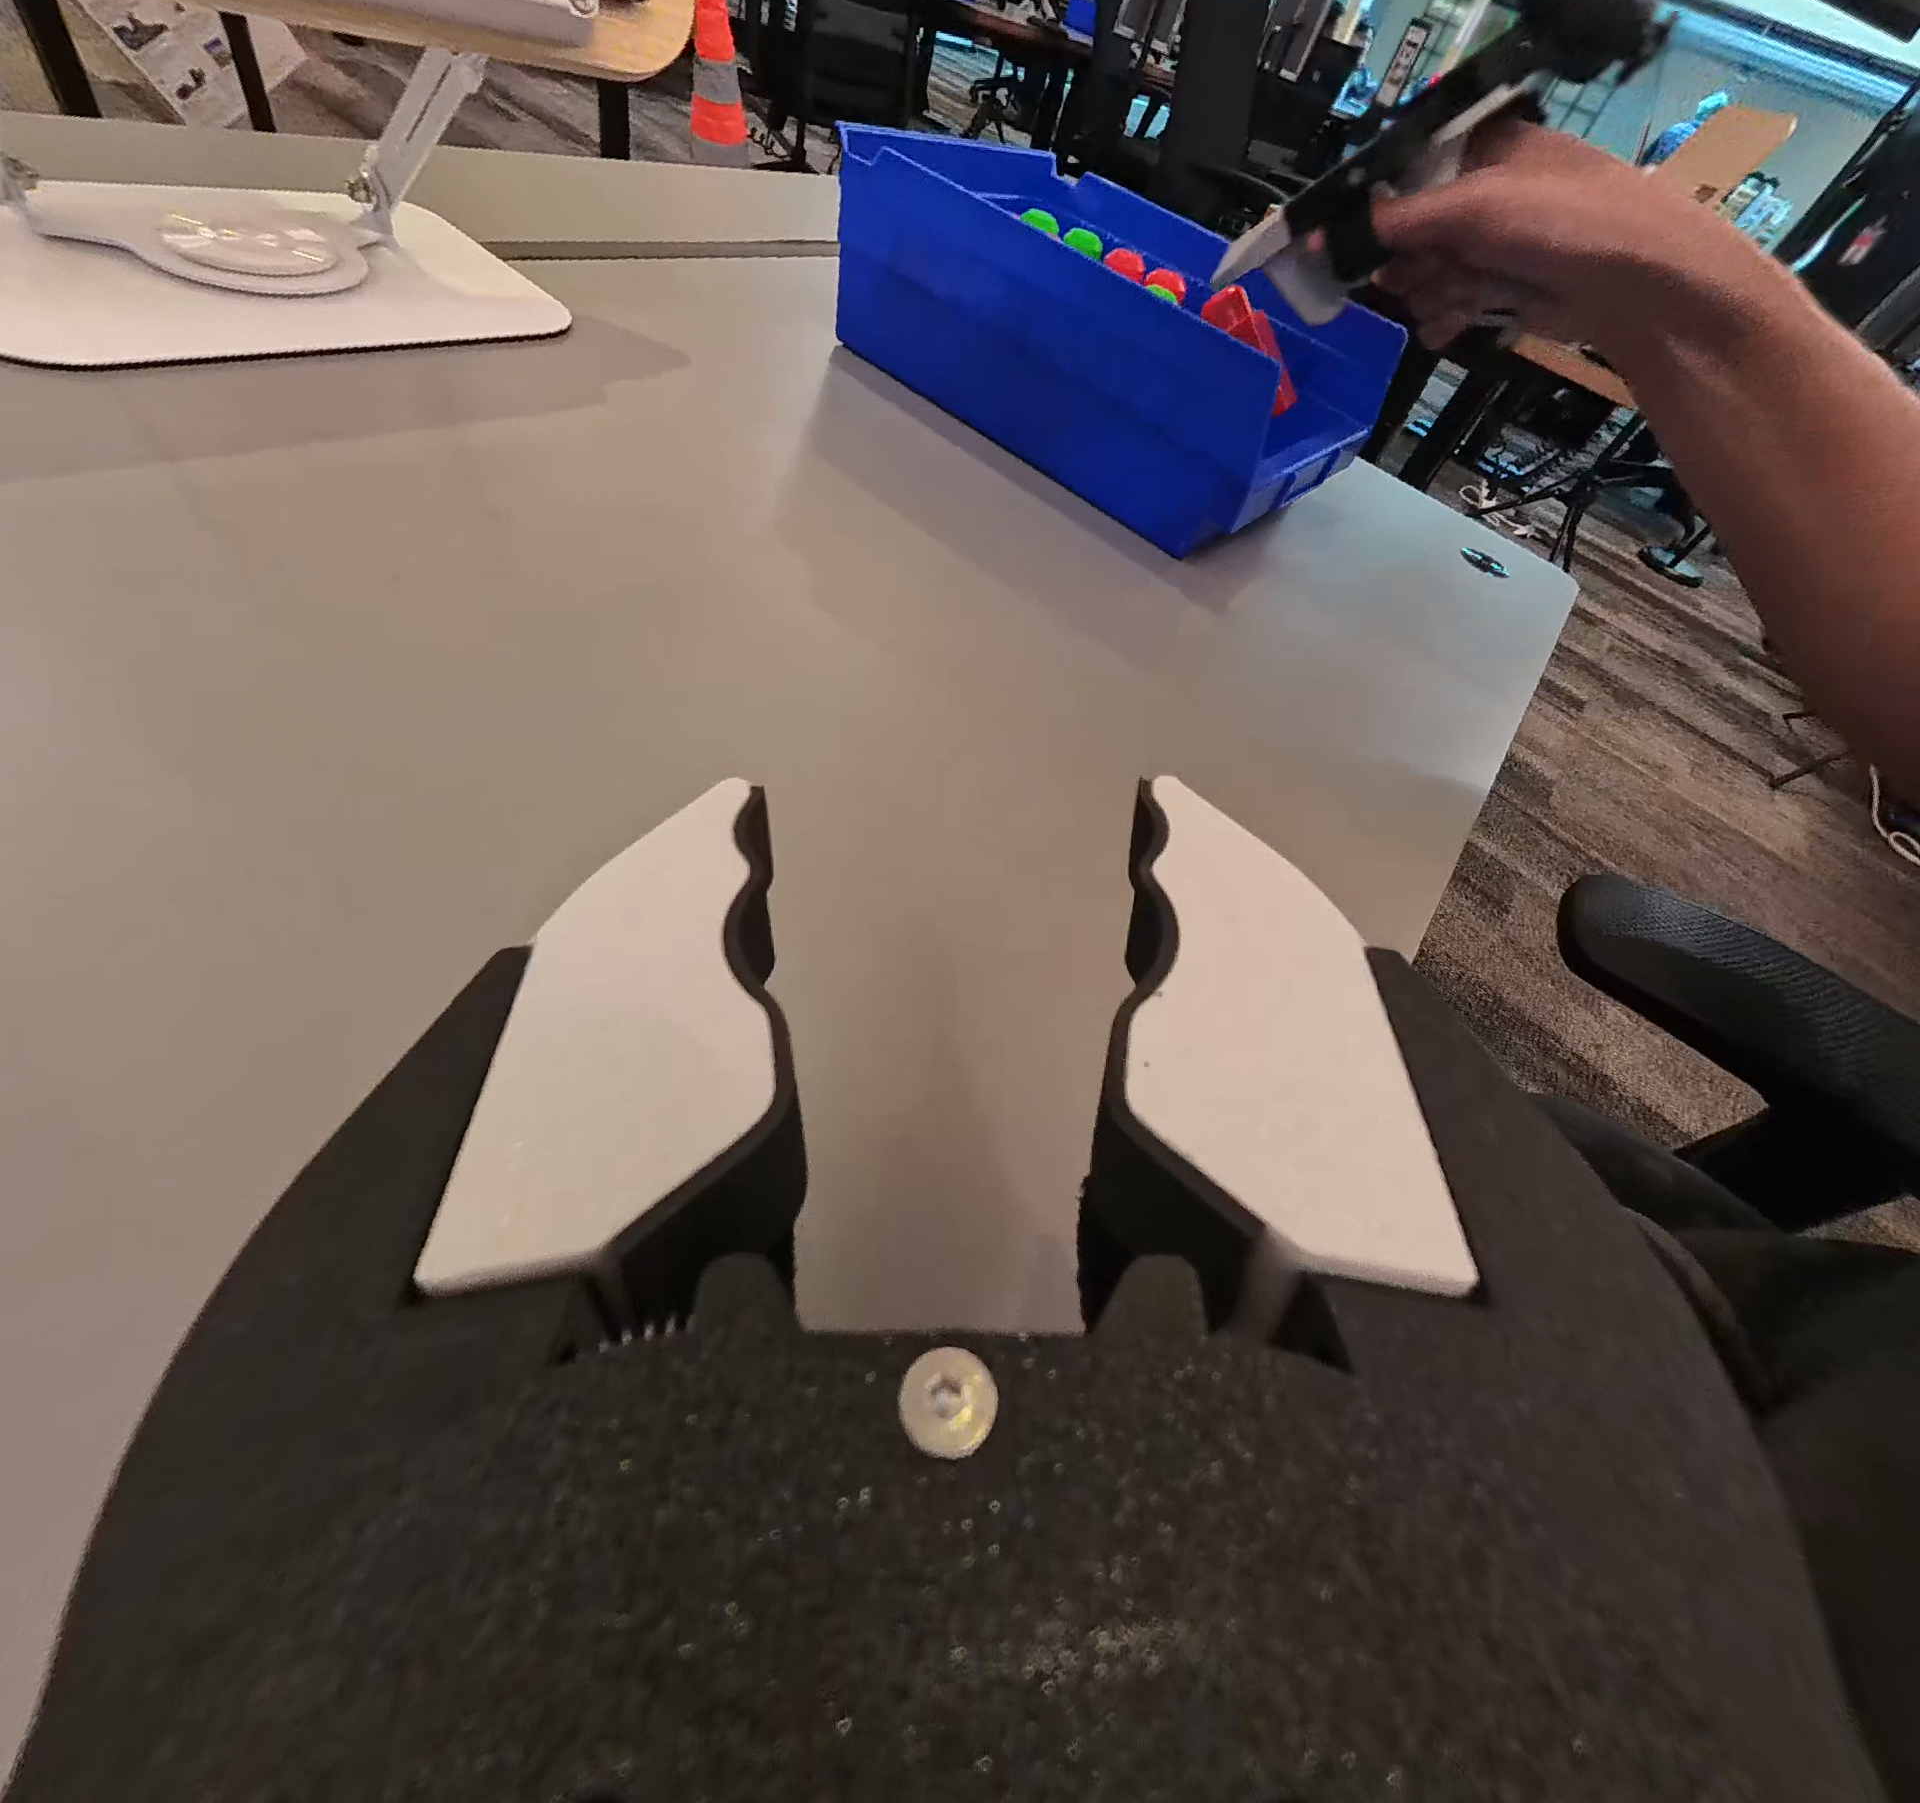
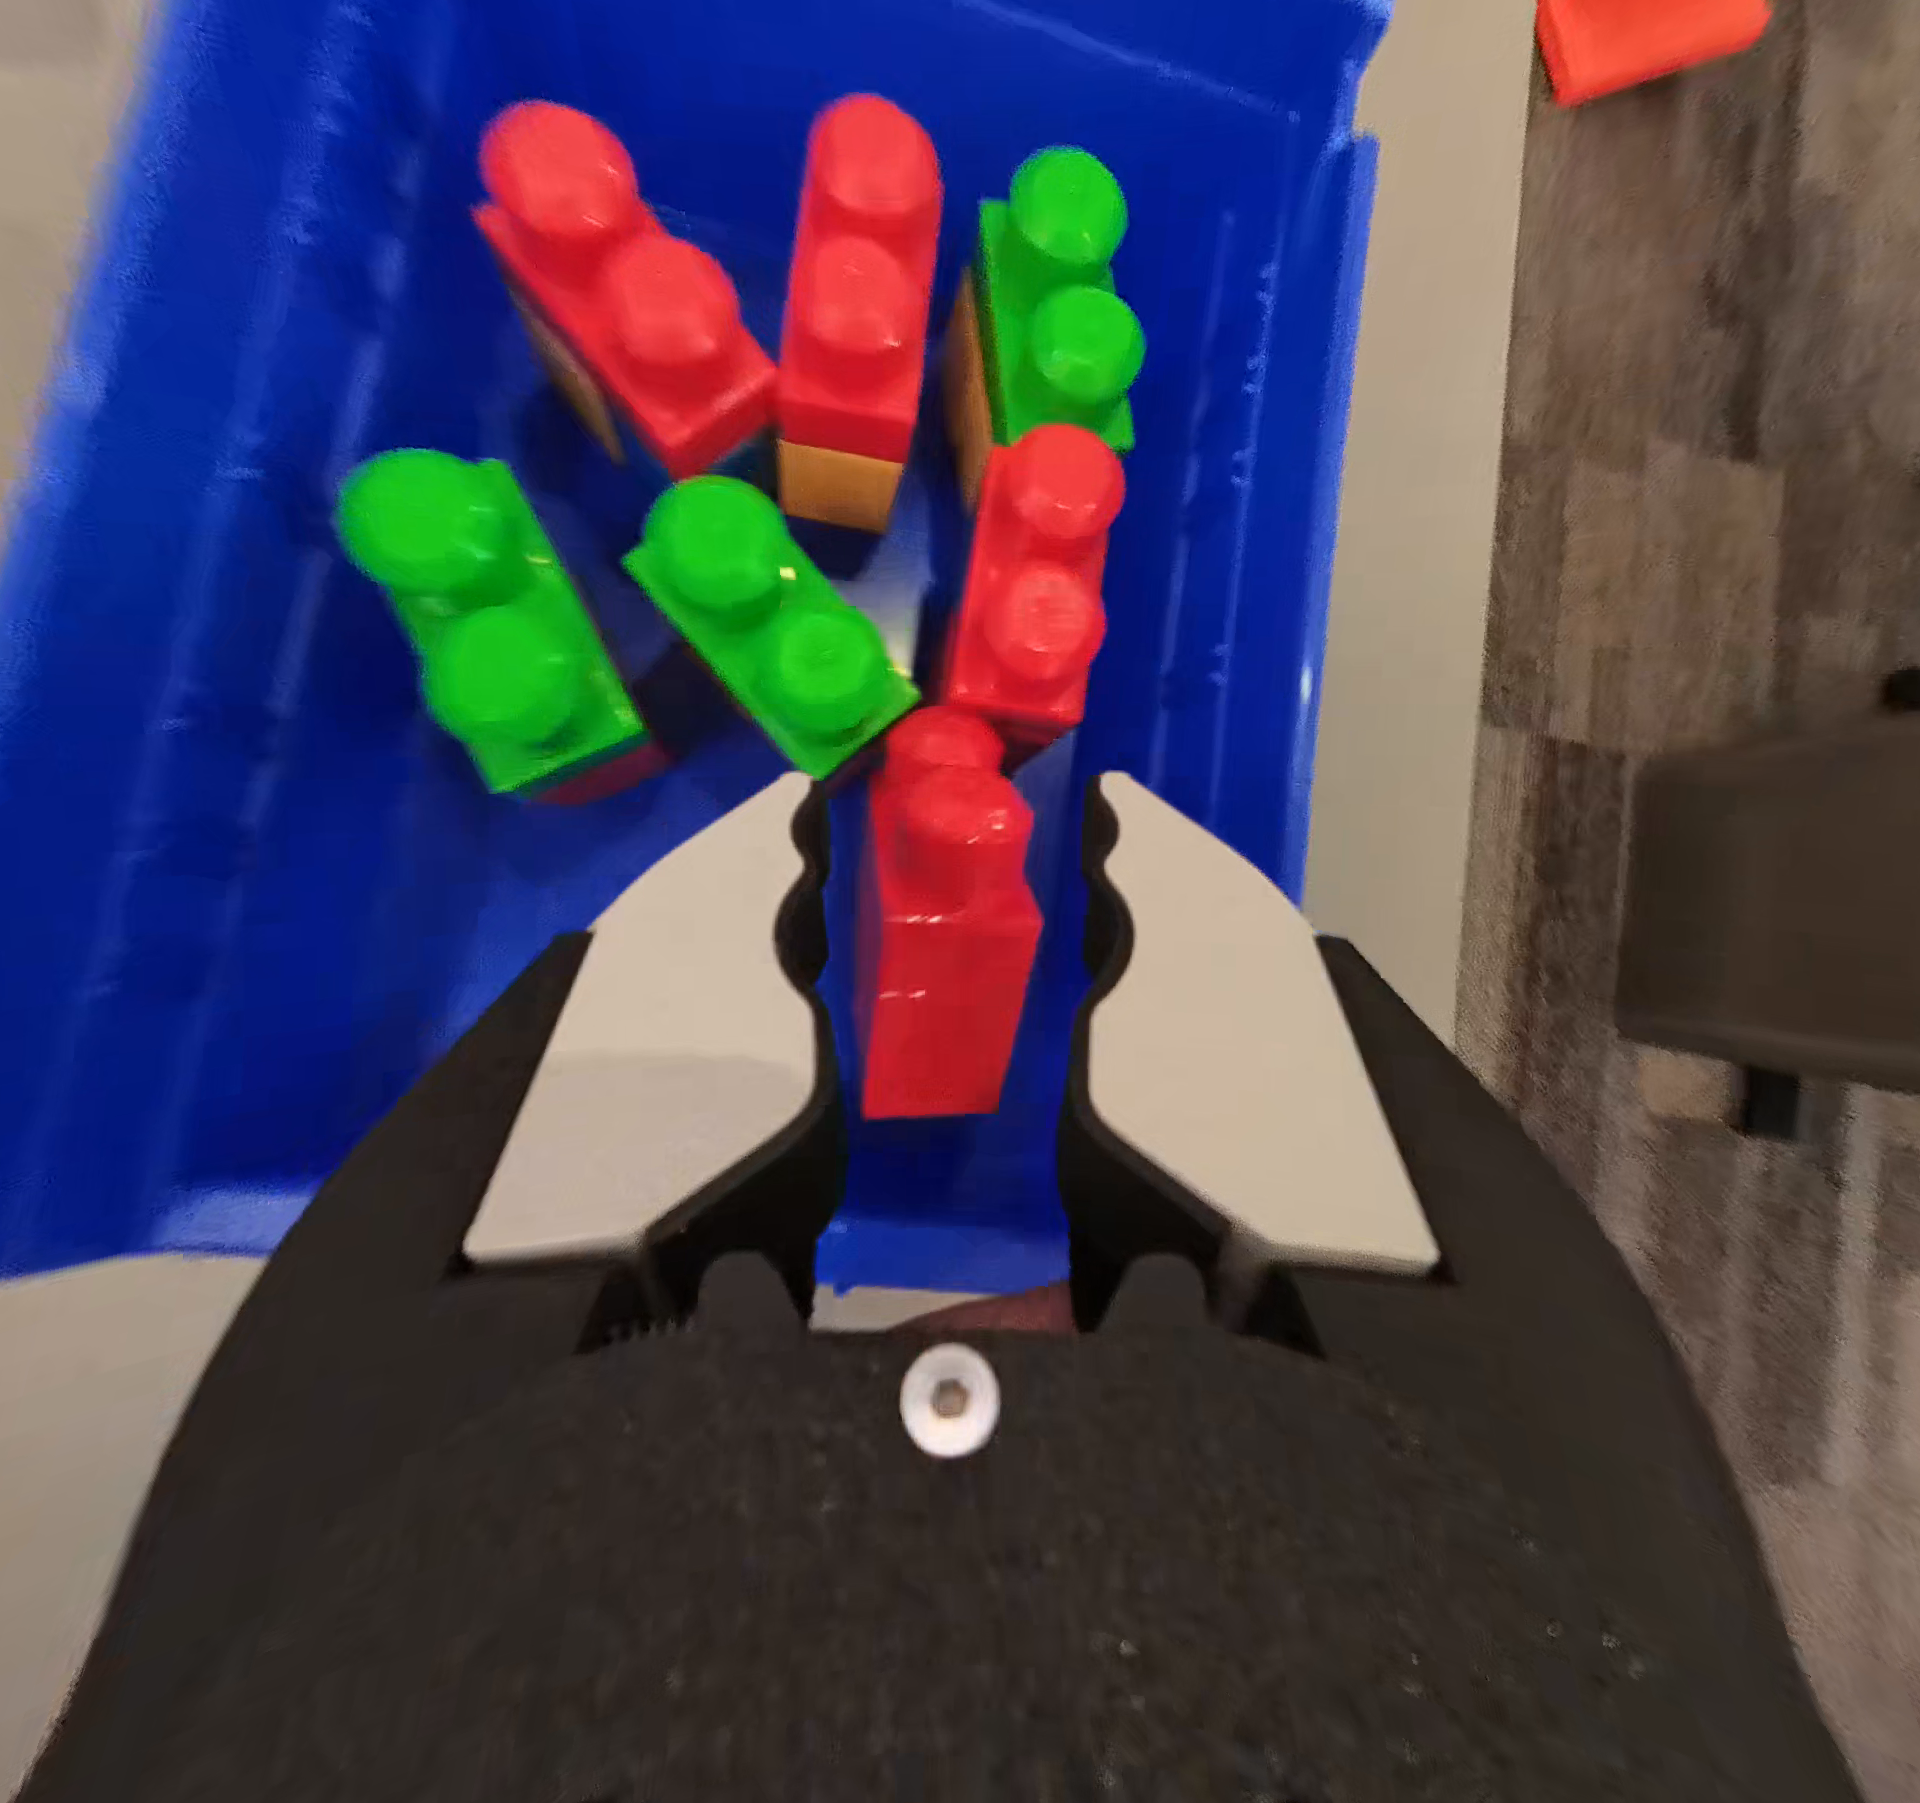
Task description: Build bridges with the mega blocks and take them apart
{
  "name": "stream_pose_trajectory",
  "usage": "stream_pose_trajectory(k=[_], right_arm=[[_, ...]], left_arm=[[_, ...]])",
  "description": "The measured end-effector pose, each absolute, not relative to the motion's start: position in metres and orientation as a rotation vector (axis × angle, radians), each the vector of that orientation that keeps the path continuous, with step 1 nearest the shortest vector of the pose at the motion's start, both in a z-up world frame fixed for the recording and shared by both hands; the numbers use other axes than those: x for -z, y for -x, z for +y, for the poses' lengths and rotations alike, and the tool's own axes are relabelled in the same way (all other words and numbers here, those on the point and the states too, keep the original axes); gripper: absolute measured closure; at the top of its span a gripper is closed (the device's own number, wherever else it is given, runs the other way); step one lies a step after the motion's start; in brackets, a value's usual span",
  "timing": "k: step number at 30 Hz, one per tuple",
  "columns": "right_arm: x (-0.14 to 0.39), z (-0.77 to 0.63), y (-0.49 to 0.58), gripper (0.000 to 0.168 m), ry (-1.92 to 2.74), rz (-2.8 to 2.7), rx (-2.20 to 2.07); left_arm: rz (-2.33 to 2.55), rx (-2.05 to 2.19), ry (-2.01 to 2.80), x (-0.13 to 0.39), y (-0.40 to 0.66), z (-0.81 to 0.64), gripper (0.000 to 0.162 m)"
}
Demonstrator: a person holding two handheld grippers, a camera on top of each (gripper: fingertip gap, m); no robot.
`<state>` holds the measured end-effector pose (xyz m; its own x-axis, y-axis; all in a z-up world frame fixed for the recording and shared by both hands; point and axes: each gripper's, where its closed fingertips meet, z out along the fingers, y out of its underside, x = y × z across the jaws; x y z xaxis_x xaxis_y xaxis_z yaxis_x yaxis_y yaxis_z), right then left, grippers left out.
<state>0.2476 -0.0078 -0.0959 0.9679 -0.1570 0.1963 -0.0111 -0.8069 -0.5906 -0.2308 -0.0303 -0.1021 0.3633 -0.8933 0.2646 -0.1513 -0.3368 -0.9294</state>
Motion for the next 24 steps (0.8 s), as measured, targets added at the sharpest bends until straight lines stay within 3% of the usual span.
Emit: stream_pose_trajectory(k=[4,10,15,20,21,23,24], right_arm=[[0.113,-0.01,-0.257,0.143,2.565,0.101,0.322],[0.103,-0.039,-0.255,0.145,2.384,0.151,0.343],[0.065,-0.03,-0.265,0.146,2.045,0.178,0.344],[0.104,-0.035,-0.267,0.146,2.069,0.15,0.425],[0.107,-0.04,-0.264,0.167,2.091,0.134,0.447],[0.106,-0.046,-0.261,0.168,2.098,0.133,0.482],[0.109,-0.048,-0.257,0.157,2.128,0.132,0.45]], left_arm=[[0.957,1.049,1.731,0.099,0.226,-0.034,0.096],[0.986,1.021,1.719,0.104,0.226,-0.037,0.097],[0.995,1.041,1.714,0.105,0.223,-0.039,0.097],[1.011,1.036,1.693,0.101,0.22,-0.041,0.098],[1.013,1.035,1.692,0.1,0.219,-0.041,0.098],[1.014,1.042,1.693,0.1,0.218,-0.042,0.098],[1.015,1.05,1.694,0.101,0.217,-0.043,0.098]])
